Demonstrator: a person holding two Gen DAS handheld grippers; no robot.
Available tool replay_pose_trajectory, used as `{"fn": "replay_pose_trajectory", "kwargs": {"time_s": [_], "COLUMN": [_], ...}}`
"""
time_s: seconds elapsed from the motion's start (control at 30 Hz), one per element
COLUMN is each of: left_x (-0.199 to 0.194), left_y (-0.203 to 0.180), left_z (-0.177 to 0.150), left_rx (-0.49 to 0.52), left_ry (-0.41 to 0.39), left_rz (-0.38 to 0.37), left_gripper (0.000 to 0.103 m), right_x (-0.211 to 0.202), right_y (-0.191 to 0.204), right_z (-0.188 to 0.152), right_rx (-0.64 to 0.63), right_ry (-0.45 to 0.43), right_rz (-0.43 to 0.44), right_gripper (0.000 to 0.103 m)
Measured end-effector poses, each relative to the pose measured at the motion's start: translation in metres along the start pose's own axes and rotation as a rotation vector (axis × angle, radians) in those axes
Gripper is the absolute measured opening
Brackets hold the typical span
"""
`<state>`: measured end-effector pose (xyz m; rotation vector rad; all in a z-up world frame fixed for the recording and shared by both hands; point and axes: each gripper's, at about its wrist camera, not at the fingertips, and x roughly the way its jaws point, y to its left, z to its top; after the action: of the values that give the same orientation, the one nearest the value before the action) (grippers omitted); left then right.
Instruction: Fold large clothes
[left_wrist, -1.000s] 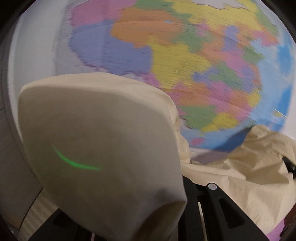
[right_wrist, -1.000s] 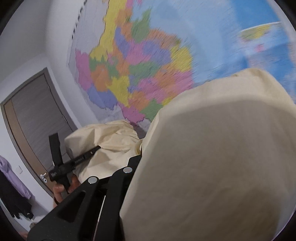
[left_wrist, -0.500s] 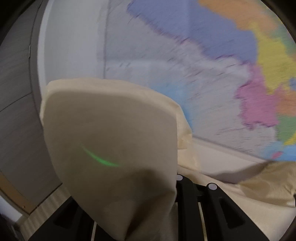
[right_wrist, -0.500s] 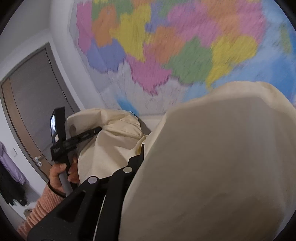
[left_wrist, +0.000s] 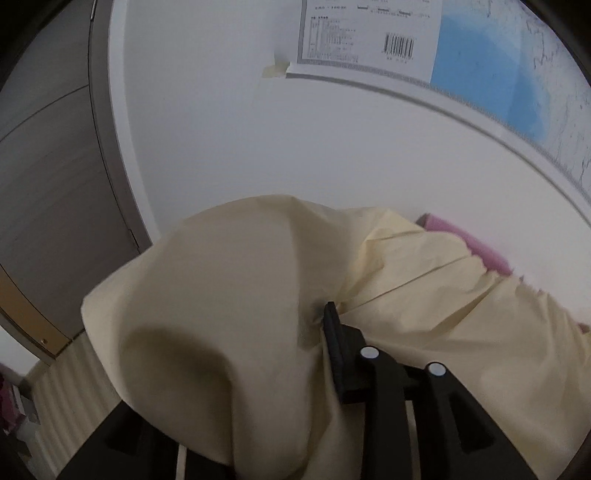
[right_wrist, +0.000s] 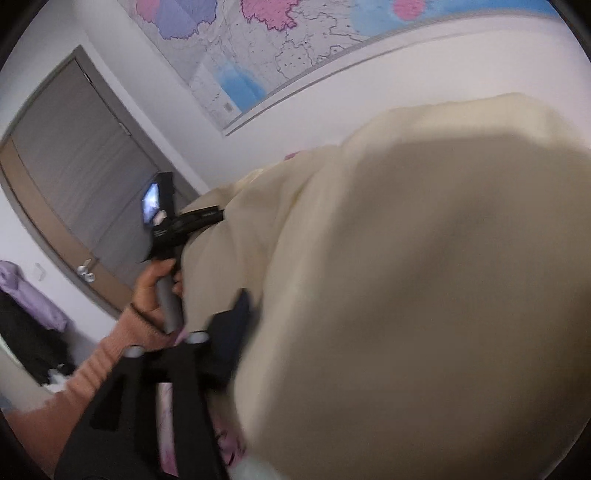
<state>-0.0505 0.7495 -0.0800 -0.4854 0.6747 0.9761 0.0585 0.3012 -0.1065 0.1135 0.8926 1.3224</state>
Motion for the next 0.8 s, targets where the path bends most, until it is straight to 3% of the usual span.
{"fn": "replay_pose_trajectory", "kwargs": {"time_s": [0.17,0.23,0.27,0.37,0.47,0.57,0.73,0.8], "left_x": [-0.005,-0.01,-0.01,-0.034,-0.062,-0.079,-0.1,-0.115], "left_y": [-0.005,-0.004,-0.008,-0.009,-0.005,-0.003,-0.013,-0.015], "left_z": [0.001,0.001,0.004,-0.004,-0.014,-0.019,-0.041,-0.045], "left_rx": [0.045,0.05,0.054,0.074,0.056,0.051,0.096,0.12], "left_ry": [0.017,0.024,0.029,-0.017,-0.041,-0.04,-0.094,-0.12], "left_rz": [0.039,0.044,0.052,0.068,0.075,0.033,0.052,0.013], "left_gripper": [0.032,0.035,0.035,0.037,0.043,0.046,0.05,0.057], "right_x": [-0.055,-0.077,-0.081,-0.099,-0.096,-0.078,-0.049,-0.053], "right_y": [-0.022,-0.027,-0.03,-0.037,-0.037,-0.028,-0.027,-0.022], "right_z": [-0.022,-0.033,-0.034,-0.041,-0.039,-0.035,-0.041,-0.04], "right_rx": [0.057,0.044,0.036,0.052,0.049,0.018,0.014,-0.016], "right_ry": [-0.002,-0.012,-0.018,-0.043,-0.061,-0.022,0.117,0.135], "right_rz": [0.022,-0.03,-0.05,-0.11,-0.083,-0.09,-0.129,-0.154], "right_gripper": [0.069,0.068,0.06,0.053,0.03,0.017,0.02,0.025]}}
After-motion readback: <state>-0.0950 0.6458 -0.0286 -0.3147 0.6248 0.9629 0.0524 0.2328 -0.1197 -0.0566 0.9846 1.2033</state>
